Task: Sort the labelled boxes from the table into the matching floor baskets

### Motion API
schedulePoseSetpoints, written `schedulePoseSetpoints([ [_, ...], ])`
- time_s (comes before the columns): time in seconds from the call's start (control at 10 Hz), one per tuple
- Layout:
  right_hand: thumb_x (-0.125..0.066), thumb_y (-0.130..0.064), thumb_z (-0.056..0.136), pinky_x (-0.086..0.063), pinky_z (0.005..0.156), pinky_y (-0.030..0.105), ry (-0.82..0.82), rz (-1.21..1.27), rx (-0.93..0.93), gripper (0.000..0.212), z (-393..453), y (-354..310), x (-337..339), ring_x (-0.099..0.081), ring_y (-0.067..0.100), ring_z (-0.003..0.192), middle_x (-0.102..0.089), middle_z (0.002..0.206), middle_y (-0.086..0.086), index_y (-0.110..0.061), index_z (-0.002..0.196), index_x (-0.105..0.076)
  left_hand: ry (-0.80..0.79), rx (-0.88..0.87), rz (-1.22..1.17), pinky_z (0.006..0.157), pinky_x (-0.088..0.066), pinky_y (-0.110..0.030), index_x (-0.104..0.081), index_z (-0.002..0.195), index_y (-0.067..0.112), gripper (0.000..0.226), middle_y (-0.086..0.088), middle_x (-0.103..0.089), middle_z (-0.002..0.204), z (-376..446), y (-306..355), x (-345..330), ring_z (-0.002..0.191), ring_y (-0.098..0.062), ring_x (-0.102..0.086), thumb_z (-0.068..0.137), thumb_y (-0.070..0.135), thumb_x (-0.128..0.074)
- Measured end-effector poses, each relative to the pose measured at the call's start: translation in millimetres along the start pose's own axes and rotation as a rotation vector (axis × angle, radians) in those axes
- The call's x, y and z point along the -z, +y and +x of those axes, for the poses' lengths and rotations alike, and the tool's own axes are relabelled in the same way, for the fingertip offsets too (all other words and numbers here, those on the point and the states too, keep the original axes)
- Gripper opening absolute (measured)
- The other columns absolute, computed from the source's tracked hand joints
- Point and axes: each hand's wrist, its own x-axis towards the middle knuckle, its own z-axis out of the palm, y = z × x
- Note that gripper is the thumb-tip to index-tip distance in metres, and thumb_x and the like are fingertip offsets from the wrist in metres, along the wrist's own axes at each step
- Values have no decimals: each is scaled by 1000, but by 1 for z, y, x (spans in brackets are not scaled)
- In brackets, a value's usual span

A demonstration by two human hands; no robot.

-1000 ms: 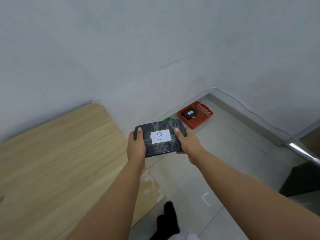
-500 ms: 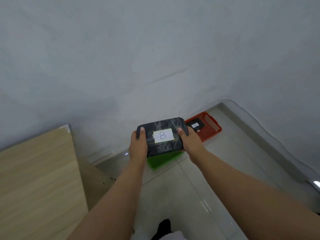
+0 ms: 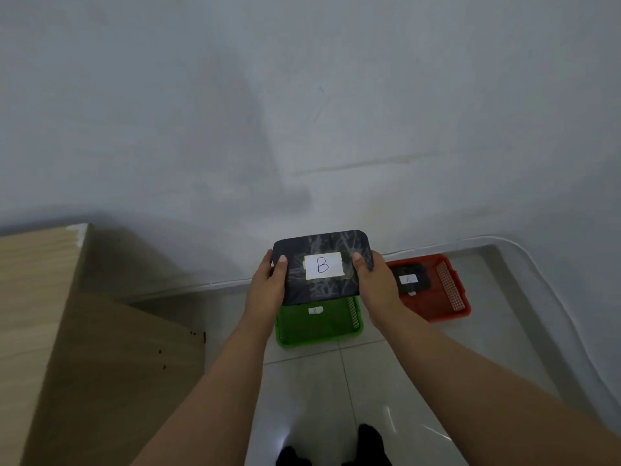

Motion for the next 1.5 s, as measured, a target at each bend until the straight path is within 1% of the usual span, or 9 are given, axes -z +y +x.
schedulePoseSetpoints([
  [0.1, -42, -71, 81, -54, 91, 48, -2, -2, -24, 28, 51, 39, -18, -64, 23, 96, -63, 91, -12, -46, 90, -52, 17, 14, 49, 97, -40, -28, -34, 149, 28, 53, 5, -53, 125, 37, -38, -12, 114, -14, -51, 98, 41, -44],
  [0.2, -49, -43, 96, -52, 92, 41, -20, 105, -64, 12, 96, 83, -46, -61, 21, 98, -60, 88, -14, -32, 98, -54, 55, -7, 124, 91, -36, -25, -39, 145, 24, 48, 7, -48, 119, 81, -93, -22, 109, -7, -46, 99, 37, -43],
  [0.4, -45, -40, 98, -48, 86, 32, -31, -62, -8, 42, 200, 213, -121, -60, 27, 104, -61, 116, 13, -5, 114, -63, 159, -61, 253, 110, -36, -35, -49, 139, 20, 50, -4, -48, 142, 190, -254, -44, 130, -17, -46, 96, 47, -44],
  [0.6, -49, -42, 95, -50, 100, 48, -22, -85, -18, 47, 301, 357, -216, -60, 32, 109, -59, 125, 18, -4, 120, -62, 232, -87, 357, 118, -25, -37, -44, 143, 18, 54, -8, -33, 153, 294, -400, -62, 141, -23, -34, 96, 45, -46],
  [0.8, -47, -36, 98, -42, 105, 39, -3, -138, -50, 50, 356, 440, -270, -52, 36, 119, -50, 132, 20, 3, 129, -55, 271, -192, 499, 110, -30, -34, -43, 145, 25, 56, 2, -25, 158, 351, -481, -73, 142, -19, -31, 94, 50, -45],
  [1.1, -48, -43, 96, -41, 105, 43, 79, -233, -34, 57, 369, 457, -283, -50, 40, 121, -52, 131, 26, 4, 126, -56, 377, -270, 798, 103, -42, -43, -43, 143, 27, 57, 3, -21, 161, 350, -496, -80, 143, -22, -28, 92, 52, -45],
  [1.2, -52, -44, 93, -46, 101, 41, 21, -199, -77, 59, 372, 444, -276, -55, 39, 119, -57, 131, 26, 2, 129, -54, 326, -239, 791, 112, -33, -44, -41, 145, 21, 58, 0, -18, 162, 352, -493, -78, 147, -24, -19, 93, 46, -48],
  [1.3, -57, -35, 92, -45, 101, 40, -20, -250, -77, 57, 361, 421, -259, -54, 39, 124, -54, 137, 24, -1, 136, -46, 243, -181, 910, 121, -2, -47, -33, 149, 18, 67, -3, -5, 165, 351, -476, -76, 151, -26, 7, 91, 47, -50],
  [1.5, -56, -25, 93, -35, 112, 38, -21, -435, 202, 57, 302, 340, -206, -42, 32, 135, -43, 148, 17, -6, 144, -39, 254, -304, 1115, 118, 14, -48, -21, 153, 22, 77, 0, 18, 163, 310, -383, -58, 148, -24, 26, 87, 52, -49],
])
